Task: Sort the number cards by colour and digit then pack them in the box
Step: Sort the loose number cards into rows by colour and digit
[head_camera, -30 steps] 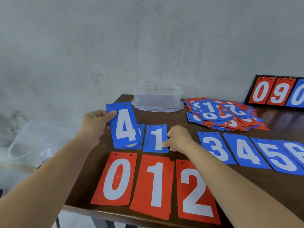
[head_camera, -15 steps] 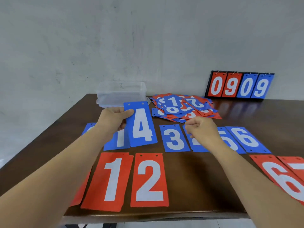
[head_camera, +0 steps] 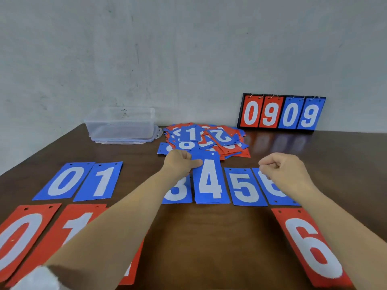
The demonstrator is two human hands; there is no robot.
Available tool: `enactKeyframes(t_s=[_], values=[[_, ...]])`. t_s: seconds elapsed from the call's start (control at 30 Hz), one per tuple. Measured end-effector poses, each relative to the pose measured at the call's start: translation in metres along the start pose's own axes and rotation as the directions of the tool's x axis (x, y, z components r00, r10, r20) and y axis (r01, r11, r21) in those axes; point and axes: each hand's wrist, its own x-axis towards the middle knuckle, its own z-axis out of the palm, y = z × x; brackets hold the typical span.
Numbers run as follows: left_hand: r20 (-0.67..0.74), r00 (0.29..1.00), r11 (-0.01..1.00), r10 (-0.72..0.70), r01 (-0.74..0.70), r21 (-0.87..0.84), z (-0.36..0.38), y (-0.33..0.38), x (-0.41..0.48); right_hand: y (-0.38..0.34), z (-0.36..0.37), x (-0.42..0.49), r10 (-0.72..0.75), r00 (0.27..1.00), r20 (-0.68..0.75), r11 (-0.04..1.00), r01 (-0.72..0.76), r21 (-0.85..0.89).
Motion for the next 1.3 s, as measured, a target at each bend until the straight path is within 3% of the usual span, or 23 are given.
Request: enactKeyframes(t_s=[0.07,0.17,0.27,0.37,0.63,0.87,1.1,1.3], values=[[-0.066,0.996,0.979,0.059,-0.045,0.199,0.008,-0.003,0.002,0.003,-0.005,0.007,-0.050,0.999,0.019,0.999,0.050,-0.009],[-0.118,0.987,0.859,0.110,-0.035,0.510,0.015,-0.006,-0.001,0.003,-0.005,0.018,-0.118,0.992,0.043,0.992,0.120,-0.026],[-0.170,0.980,0.743,0.106,0.035,0.668,0.019,-0.008,-0.005,0.003,0.000,0.028,-0.167,0.983,0.071,0.985,0.169,-0.028],[-0.182,0.976,0.726,0.122,0.037,0.687,0.019,-0.009,-0.006,0.002,0.009,0.038,-0.187,0.976,0.109,0.980,0.193,-0.049],[-0.229,0.967,0.858,0.109,0.025,0.512,-0.001,-0.005,0.016,-0.007,0.042,0.079,-0.154,0.974,0.167,0.976,0.176,-0.130],[-0.281,0.953,0.913,0.109,0.016,0.408,-0.026,-0.006,0.086,-0.009,0.077,0.144,0.020,0.997,0.072,0.961,0.001,-0.275],[-0.259,0.965,0.847,0.040,0.105,0.521,-0.001,0.005,0.166,-0.008,0.123,0.206,0.186,0.981,0.061,0.930,-0.156,-0.332],[-0.301,0.953,0.685,-0.034,0.242,0.687,0.021,0.009,0.195,-0.001,0.132,0.229,0.257,0.966,0.022,0.902,-0.232,-0.364]])
